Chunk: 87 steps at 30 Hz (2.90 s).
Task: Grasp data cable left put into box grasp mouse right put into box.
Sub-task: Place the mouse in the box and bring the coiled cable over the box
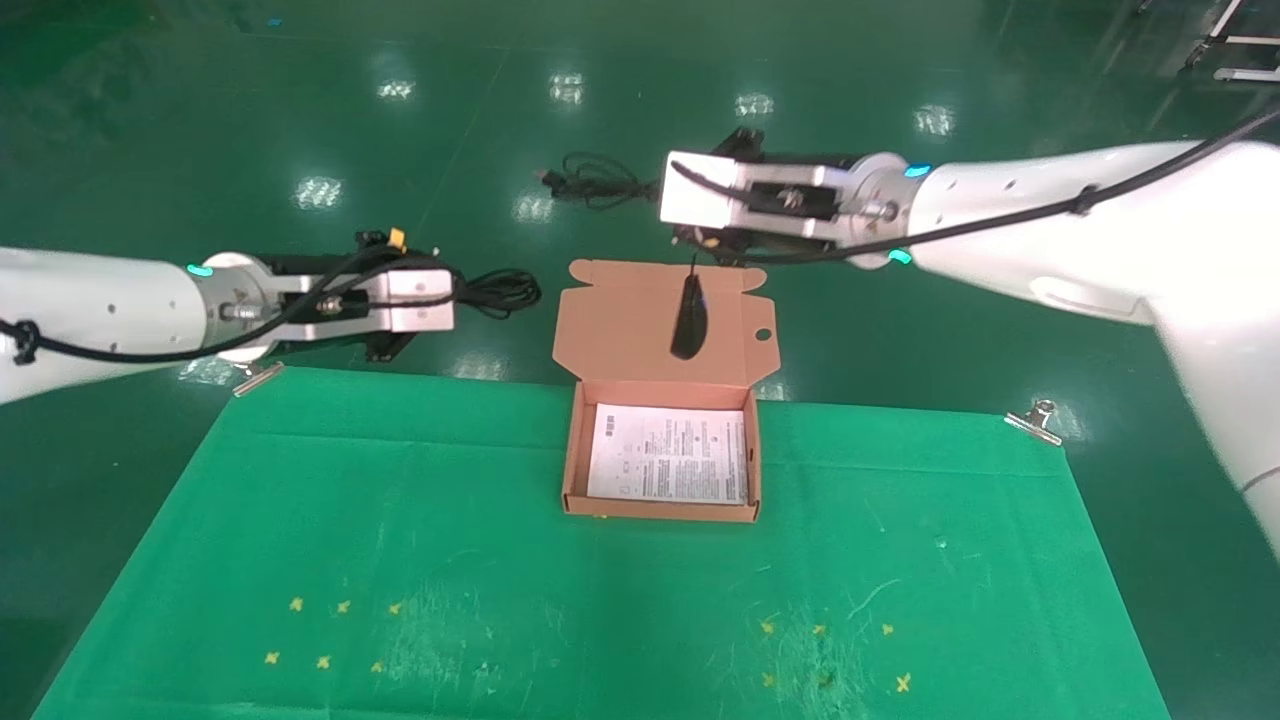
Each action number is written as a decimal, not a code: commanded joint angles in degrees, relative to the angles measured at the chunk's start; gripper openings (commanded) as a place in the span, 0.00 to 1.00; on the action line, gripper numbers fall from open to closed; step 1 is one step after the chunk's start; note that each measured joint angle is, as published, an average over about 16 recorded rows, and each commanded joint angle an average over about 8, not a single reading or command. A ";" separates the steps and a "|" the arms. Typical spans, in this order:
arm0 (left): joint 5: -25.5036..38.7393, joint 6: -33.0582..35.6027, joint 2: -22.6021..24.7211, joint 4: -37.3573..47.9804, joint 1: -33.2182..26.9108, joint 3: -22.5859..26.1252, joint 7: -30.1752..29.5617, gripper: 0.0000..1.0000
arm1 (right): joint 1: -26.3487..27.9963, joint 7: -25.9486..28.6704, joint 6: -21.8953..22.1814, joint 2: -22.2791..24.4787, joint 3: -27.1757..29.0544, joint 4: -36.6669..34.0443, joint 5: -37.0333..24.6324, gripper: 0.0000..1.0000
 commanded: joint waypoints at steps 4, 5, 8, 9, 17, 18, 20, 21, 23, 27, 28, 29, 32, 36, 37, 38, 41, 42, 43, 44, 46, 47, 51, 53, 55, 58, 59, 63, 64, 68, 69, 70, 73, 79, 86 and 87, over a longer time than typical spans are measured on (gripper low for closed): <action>2.37 1.15 -0.77 -0.99 1.07 0.54 -2.45 0.00 | -0.62 -0.38 0.50 -1.60 -0.30 -2.49 0.11 0.00; 2.87 1.37 -0.91 -1.15 1.21 0.61 -2.97 0.00 | -0.65 -0.61 0.67 -1.98 -0.33 -3.20 0.19 0.00; 4.39 2.09 -1.31 -1.58 1.54 0.86 -4.43 0.00 | -0.73 -1.51 1.18 -3.04 -0.45 -5.34 0.59 0.00; 4.90 2.35 -1.42 -1.68 1.62 0.94 -4.90 0.00 | -0.77 -1.84 1.30 -3.33 -0.51 -5.99 0.80 0.00; 8.48 4.21 -1.81 -2.55 1.94 1.57 -8.14 0.00 | -2.09 -4.11 1.54 -4.66 -2.33 -9.67 3.14 0.00; 8.73 4.33 -1.82 -2.73 1.97 1.60 -8.40 0.00 | -2.33 -4.23 1.56 -4.75 -2.73 -9.92 3.52 0.00; 9.04 4.46 -1.84 -3.05 2.06 1.62 -8.80 0.00 | -2.81 -4.35 1.61 -4.91 -3.62 -10.17 4.31 0.00; 9.16 4.51 -1.85 -3.19 2.09 1.63 -8.96 0.00 | -3.06 -4.37 1.66 -4.97 -4.12 -10.21 4.73 0.00; 9.34 4.59 -1.88 -3.43 2.16 1.63 -9.21 0.00 | -3.56 -4.25 1.77 -5.09 -5.18 -10.13 5.67 0.00; 9.55 4.69 -1.93 -3.74 2.25 1.63 -9.52 0.00 | -4.54 -3.56 2.16 -5.28 -7.61 -9.44 7.86 0.00; 9.59 4.70 -1.93 -3.79 2.27 1.63 -9.57 0.00 | -4.77 -3.31 2.31 -5.32 -8.29 -9.19 8.44 0.00; 9.62 4.72 -1.94 -3.83 2.28 1.63 -9.61 0.00 | -4.98 -3.02 2.46 -5.35 -8.95 -8.95 9.05 0.00; 9.68 4.75 -1.95 -3.93 2.31 1.63 -9.71 0.00 | -5.52 -1.91 3.17 -5.44 -11.04 -8.27 10.99 0.00; 9.73 4.77 -1.96 -4.00 2.33 1.63 -9.78 0.00 | -6.18 0.09 4.64 -5.48 -13.75 -7.83 14.03 0.00; 9.74 4.78 -1.97 -4.02 2.34 1.63 -9.79 0.00 | -6.40 0.70 5.05 -5.49 -14.41 -7.89 14.88 0.00; 9.75 4.78 -1.97 -4.03 2.34 1.63 -9.80 0.00 | -6.61 1.32 5.43 -5.49 -15.02 -8.00 15.72 0.00; 9.76 4.79 -1.97 -4.05 2.35 1.63 -9.83 0.00 | -7.31 3.26 6.49 -5.45 -16.87 -8.88 18.20 0.00; 9.77 4.79 -1.97 -4.05 2.35 1.63 -9.83 0.00 | -7.52 3.90 6.80 -5.43 -17.45 -9.36 18.92 0.00; 9.77 4.79 -1.97 -4.06 2.35 1.63 -9.84 0.00 | -7.71 4.52 7.07 -5.41 -18.02 -9.93 19.58 0.00; 9.77 4.79 -1.97 -4.06 2.35 1.63 -9.84 0.00 | -7.86 5.11 7.34 -5.39 -18.57 -10.55 20.18 0.00; 9.78 4.80 -1.97 -4.07 2.35 1.63 -9.85 0.00 | -8.06 6.20 7.85 -5.34 -19.63 -11.94 21.19 0.00; 9.78 4.80 -1.97 -4.07 2.35 1.63 -9.85 0.00 | -8.12 6.67 8.08 -5.32 -20.14 -12.64 21.60 0.00; 9.78 4.80 -1.97 -4.08 2.35 1.63 -9.85 0.00 | -8.32 8.28 8.66 -5.27 -22.08 -15.21 22.80 0.00; 9.78 4.80 -1.97 -4.08 2.35 1.63 -9.85 0.00 | -8.28 8.93 8.53 -5.27 -23.15 -16.21 23.04 0.07; 9.79 4.80 -1.98 -4.08 2.36 1.63 -9.86 0.00 | -8.23 9.46 8.32 -5.27 -24.10 -16.93 23.20 0.32; 9.80 4.81 -1.98 -4.09 2.37 1.63 -9.86 0.00 | -8.02 10.12 7.77 -5.30 -25.36 -17.66 23.37 0.69; 9.80 4.81 -1.98 -4.09 2.37 1.63 -9.86 0.00 | -7.96 10.22 7.65 -5.30 -25.51 -17.73 23.37 0.82; 9.78 4.81 -1.94 -4.12 2.41 1.64 -9.83 0.00 | -7.90 10.45 7.31 -4.91 -25.93 -17.50 23.72 1.00; 9.73 4.79 -1.90 -4.14 2.45 1.66 -9.80 0.00 | -7.93 10.46 7.28 -4.75 -25.93 -17.25 23.75 1.00; 9.37 4.61 -1.49 -4.14 2.77 1.80 -9.54 0.00 | -8.11 10.86 7.34 -4.07 -26.21 -16.16 23.87 1.00; 9.24 4.53 -1.33 -4.11 2.89 1.86 -9.42 0.00 | -8.14 11.03 7.39 -3.94 -26.29 -15.93 23.86 1.00; 9.10 4.46 -1.15 -4.06 3.01 1.93 -9.29 0.00 | -8.13 11.24 7.42 -3.79 -26.38 -15.74 23.84 1.00; 8.56 4.29 -0.56 -3.86 3.39 2.16 -8.82 0.00 | -7.86 11.92 7.40 -3.18 -26.55 -15.46 23.78 1.00; 6.88 3.59 0.89 -3.40 4.32 2.65 -7.29 0.00 | -6.35 13.21 7.19 -0.16 -26.29 -14.63 23.86 1.00; 4.99 -0.56 4.73 -0.48 5.87 3.28 -4.30 0.00 | -4.43 14.34 7.45 6.53 -26.00 -9.97 23.14 1.00; 4.77 -1.46 5.53 0.34 6.05 3.39 -3.74 0.00 | -4.23 14.65 7.48 7.71 -26.04 -8.93 22.91 1.00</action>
